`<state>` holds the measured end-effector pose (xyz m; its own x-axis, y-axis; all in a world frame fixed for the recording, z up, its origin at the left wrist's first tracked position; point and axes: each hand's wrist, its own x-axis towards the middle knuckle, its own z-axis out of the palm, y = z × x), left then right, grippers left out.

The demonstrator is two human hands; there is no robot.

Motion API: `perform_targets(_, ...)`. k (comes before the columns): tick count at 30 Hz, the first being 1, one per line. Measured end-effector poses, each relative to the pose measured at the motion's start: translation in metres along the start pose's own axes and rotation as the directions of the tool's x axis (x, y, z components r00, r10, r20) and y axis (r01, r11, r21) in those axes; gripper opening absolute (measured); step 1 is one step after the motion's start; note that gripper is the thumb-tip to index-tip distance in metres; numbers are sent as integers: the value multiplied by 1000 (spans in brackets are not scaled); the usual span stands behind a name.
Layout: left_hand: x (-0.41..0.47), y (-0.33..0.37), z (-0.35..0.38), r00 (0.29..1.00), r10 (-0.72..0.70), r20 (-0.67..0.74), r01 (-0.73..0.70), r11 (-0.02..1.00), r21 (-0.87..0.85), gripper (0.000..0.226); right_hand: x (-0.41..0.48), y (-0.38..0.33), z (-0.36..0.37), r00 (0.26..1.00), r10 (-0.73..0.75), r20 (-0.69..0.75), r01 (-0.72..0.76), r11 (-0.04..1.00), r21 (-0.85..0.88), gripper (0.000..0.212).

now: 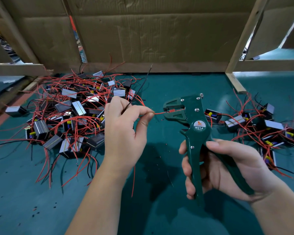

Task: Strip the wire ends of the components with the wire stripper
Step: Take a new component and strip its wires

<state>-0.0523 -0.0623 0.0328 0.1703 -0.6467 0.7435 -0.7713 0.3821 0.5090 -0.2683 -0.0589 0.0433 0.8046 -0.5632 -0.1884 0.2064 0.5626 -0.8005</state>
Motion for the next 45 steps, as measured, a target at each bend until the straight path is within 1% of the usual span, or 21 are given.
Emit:
perform_targets(3, -1, 0, 1, 1000, -1, -3, 1, 1000, -3, 10, 0, 0, -1, 1000, -4, 6, 4, 1000, 3, 48)
perform_targets(6, -1, 0, 1, 1000, -9, -3, 9, 1000, -8, 11, 0, 1, 0, 1000, -12, -9, 12, 1000, -29, 47)
perform_targets(17, -3, 0, 3, 1000, -4, -7, 3, 999, -44, 12, -1, 1, 4, 998, -25, -59, 23, 999, -32, 45)
perform_targets(19, -3, -1, 3, 1000, -6, -13, 5, 999, -49, 13, 0, 3, 6, 996, -20, -91, 17, 1000, -26, 47)
perform_targets(21, -3, -1, 2, 1000, -11, -11, 11, 999, -46, 14, 2, 4, 10, 985, -27, -172, 22, 999, -30, 47)
perform_targets(23, -4, 0, 4, 1000, 6, 11, -6, 1000, -7, 11, 5, 7, 14, 958, -58, -282, 50, 998, -38, 43)
perform_targets(24, -4, 0, 5, 1000, 15, 25, -16, 1000, 12, 10, 6, 8, 15, 947, -77, -312, 70, 997, -33, 42)
perform_targets(25, -4, 1, 6, 999, 14, 34, -14, 1000, 14, 11, 8, 10, 16, 946, -98, -310, 97, 995, -18, 44)
perform_targets(27, -4, 0, 7, 999, -22, 28, 23, 999, -22, 12, 10, 12, 17, 960, -167, -224, 185, 981, 64, 49)
perform_targets(29, -4, -2, 6, 997, -76, 14, 77, 995, -68, 13, 12, 12, 15, 952, -262, -157, 287, 944, 164, 52)
perform_targets(31, -5, -1, 5, 993, -117, 15, 118, 988, -101, 12, 13, 11, 13, 938, -299, -176, 329, 927, 181, 56)
perform_targets(33, -6, 2, 7, 987, -159, 31, 162, 977, -138, 8, 14, 12, 12, 937, -282, -205, 318, 932, 175, 61)
perform_targets(35, -7, 7, 12, 965, -252, 73, 262, 931, -253, 8, 16, 15, 15, 952, -240, -193, 275, 943, 185, 65)
perform_targets(36, -8, 12, 14, 938, -326, 118, 346, 872, -346, 9, 17, 17, 17, 963, -215, -163, 245, 949, 197, 66)
perform_targets(37, -9, 18, 17, 896, -402, 190, 443, 779, -444, 11, 18, 19, 19, 975, -191, -114, 212, 954, 212, 66)
perform_targets(38, -10, 24, 19, 840, -467, 277, 540, 664, -518, 17, 18, 22, 20, 984, -171, -54, 179, 958, 225, 65)
perform_targets(39, -11, 30, 20, 779, -508, 367, 621, 546, -562, 22, 18, 24, 22, 988, -156, 1, 151, 961, 232, 64)
perform_targets(40, -12, 35, 21, 738, -514, 437, 668, 464, -582, 25, 19, 25, 23, 988, -146, 41, 132, 963, 235, 63)
perform_targets(41, -13, 38, 21, 718, -501, 482, 689, 422, -589, 28, 19, 26, 23, 988, -140, 60, 122, 963, 240, 63)
perform_targets(42, -14, 40, 21, 711, -487, 508, 699, 408, -587, 29, 20, 26, 23, 988, -138, 64, 118, 961, 248, 64)
perform_targets(45, -14, 42, 20, 727, -444, 524, 687, 460, -563, 27, 20, 24, 20, 990, -134, 43, 119, 960, 252, 69)
